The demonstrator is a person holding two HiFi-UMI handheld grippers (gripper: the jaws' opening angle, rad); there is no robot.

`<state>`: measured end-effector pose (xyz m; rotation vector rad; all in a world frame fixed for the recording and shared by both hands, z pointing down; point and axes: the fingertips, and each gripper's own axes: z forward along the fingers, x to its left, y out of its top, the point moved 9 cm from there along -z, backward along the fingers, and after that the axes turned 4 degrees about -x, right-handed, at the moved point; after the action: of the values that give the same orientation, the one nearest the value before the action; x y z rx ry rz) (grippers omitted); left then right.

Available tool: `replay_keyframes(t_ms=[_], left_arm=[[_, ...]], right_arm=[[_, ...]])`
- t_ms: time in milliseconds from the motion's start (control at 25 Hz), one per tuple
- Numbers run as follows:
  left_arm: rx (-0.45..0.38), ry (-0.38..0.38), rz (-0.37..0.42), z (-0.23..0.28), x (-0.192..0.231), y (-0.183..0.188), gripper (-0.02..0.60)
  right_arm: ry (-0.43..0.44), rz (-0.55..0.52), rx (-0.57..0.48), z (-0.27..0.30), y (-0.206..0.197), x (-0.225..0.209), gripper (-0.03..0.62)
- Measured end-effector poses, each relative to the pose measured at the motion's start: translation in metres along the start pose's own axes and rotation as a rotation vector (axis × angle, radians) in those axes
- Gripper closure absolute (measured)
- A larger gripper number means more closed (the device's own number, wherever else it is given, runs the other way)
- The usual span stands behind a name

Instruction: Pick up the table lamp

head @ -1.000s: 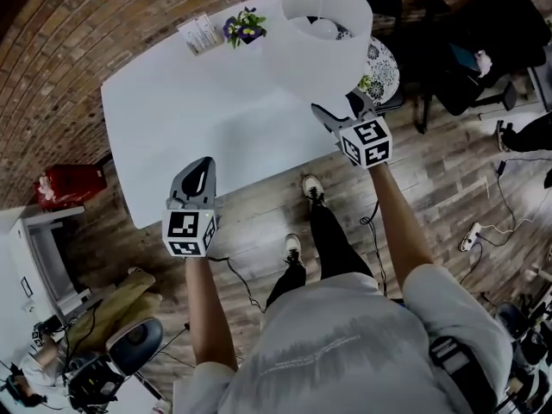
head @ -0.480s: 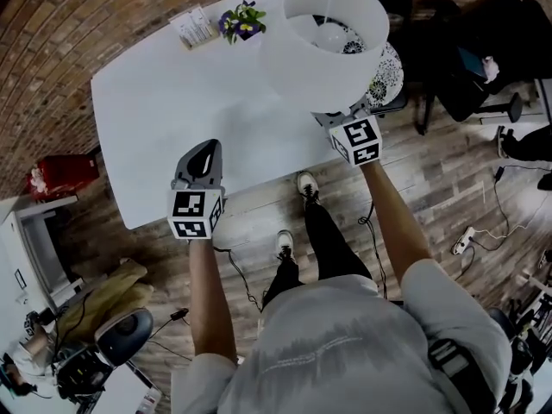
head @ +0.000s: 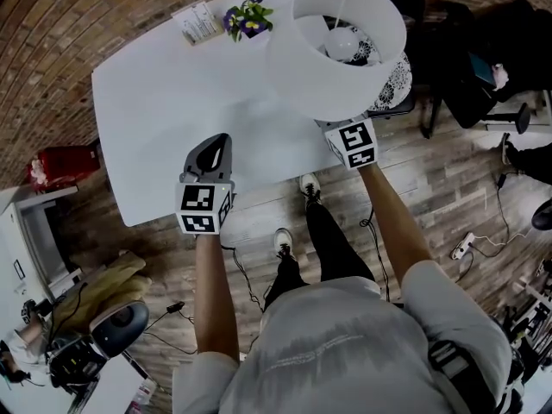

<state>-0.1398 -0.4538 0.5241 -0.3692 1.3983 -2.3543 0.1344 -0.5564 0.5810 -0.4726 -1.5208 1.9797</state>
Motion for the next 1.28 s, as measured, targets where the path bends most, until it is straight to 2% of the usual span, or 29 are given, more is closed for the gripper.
replay_keyframes(t_ms=[320,440,760,1280], left_arm=[[0.024,0.008,-0.026,0.001,0.0,-0.01,0.566],[0.029,0.019,-0.031,-0.001,0.004,-0.013,0.566],[0.047,0.032,-0.043,-0.005,0.008,-0.023,0.566],[0.058,0.033,-0.037,-0.015,0.006,-0.026,0.566]], right_arm=[[-0.034,0.026,-0.026,0.017,-0.005,-0.006,0.318],[-0.069,0.019,-0.062,0.021,-0.001,-0.011,0.377],[-0.11,-0.004,-0.114,0.03,0.013,-0.015,0.449],[-0.12,0.013,-0.099,0.023,0.017,-0.017,0.448]])
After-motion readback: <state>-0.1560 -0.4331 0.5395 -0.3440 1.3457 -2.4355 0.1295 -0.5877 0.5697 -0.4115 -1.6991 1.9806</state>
